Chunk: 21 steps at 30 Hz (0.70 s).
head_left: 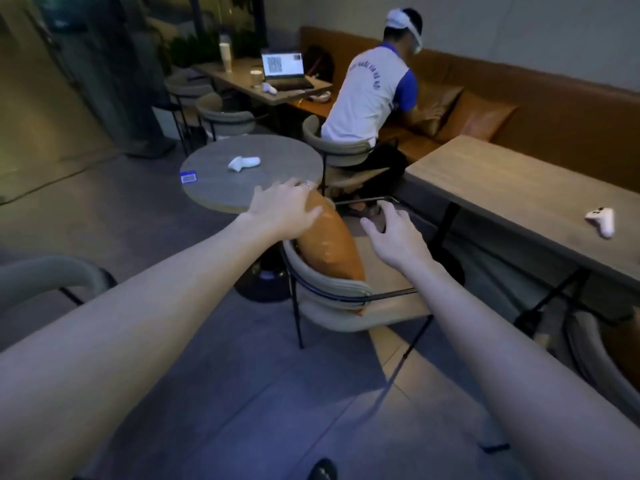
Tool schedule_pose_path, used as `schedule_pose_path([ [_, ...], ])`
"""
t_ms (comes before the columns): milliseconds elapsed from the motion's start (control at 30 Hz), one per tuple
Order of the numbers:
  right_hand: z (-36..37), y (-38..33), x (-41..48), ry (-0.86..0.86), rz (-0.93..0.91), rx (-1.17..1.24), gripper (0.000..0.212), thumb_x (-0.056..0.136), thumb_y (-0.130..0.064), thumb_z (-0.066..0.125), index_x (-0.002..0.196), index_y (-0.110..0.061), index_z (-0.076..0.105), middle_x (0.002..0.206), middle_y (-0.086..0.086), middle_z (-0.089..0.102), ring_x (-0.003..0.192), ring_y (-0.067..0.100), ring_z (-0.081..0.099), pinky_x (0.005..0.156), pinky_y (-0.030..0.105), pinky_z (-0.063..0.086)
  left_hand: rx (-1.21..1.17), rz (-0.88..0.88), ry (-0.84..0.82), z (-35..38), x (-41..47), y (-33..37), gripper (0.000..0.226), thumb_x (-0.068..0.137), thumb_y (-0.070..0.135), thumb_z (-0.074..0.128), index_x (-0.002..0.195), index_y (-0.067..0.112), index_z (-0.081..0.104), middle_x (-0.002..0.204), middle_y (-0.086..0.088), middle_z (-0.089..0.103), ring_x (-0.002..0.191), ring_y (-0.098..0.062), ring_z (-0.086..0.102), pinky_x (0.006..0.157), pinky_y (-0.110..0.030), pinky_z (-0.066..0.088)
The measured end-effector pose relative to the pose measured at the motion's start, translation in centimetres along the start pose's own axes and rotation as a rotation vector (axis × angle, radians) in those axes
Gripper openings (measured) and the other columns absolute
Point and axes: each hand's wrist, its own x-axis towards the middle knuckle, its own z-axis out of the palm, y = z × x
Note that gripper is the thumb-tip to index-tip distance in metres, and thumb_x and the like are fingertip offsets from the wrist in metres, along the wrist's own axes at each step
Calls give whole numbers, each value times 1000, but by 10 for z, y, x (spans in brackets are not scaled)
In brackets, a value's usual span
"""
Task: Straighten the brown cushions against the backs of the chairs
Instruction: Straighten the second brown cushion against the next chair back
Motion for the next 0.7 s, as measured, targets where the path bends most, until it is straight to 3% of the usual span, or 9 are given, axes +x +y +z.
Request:
schedule_pose_path([
  [300, 135, 64, 113, -172, 340, 127, 61, 103, -52, 40, 154, -20, 31, 152, 21, 40, 134, 44, 45, 110, 51, 38, -209, -170, -163, 132, 128, -59, 61, 97, 55, 43, 150, 26, 37, 146, -12, 50, 130, -40, 47, 100, -61, 41],
  [433, 176, 91, 147, -191, 506, 168, 54, 106, -38, 35, 156, -21, 27, 153, 22, 39, 135, 46, 43, 109, 51, 37, -392, -289, -200, 181, 171, -73, 73, 90, 61, 45, 152, 26, 32, 148, -13, 47, 130, -42, 49, 101, -58, 44],
  [533, 197, 105, 160, -197, 600, 155, 54, 103, -26, 37, 156, -21, 27, 154, 21, 36, 133, 47, 44, 107, 51, 38, -605, -403, -206, 210, 199, -79, 74, 91, 63, 48, 152, 24, 32, 144, -15, 50, 127, -40, 52, 102, -46, 46],
  [600, 208, 112, 165, -203, 637, 130, 57, 98, -20, 42, 154, -21, 28, 151, 21, 37, 132, 46, 44, 108, 52, 40, -747, -505, -189, 228, 215, -84, 70, 97, 56, 48, 154, 21, 29, 146, -15, 51, 127, -36, 53, 93, -34, 43],
  [700, 221, 117, 162, -213, 719, 4, 61, 92, -25, 51, 150, -22, 29, 153, 18, 35, 139, 41, 34, 109, 58, 35, -936, -647, -211, 249, 235, -91, 78, 98, 59, 47, 158, 19, 20, 153, -13, 46, 133, -33, 48, 91, -31, 36],
])
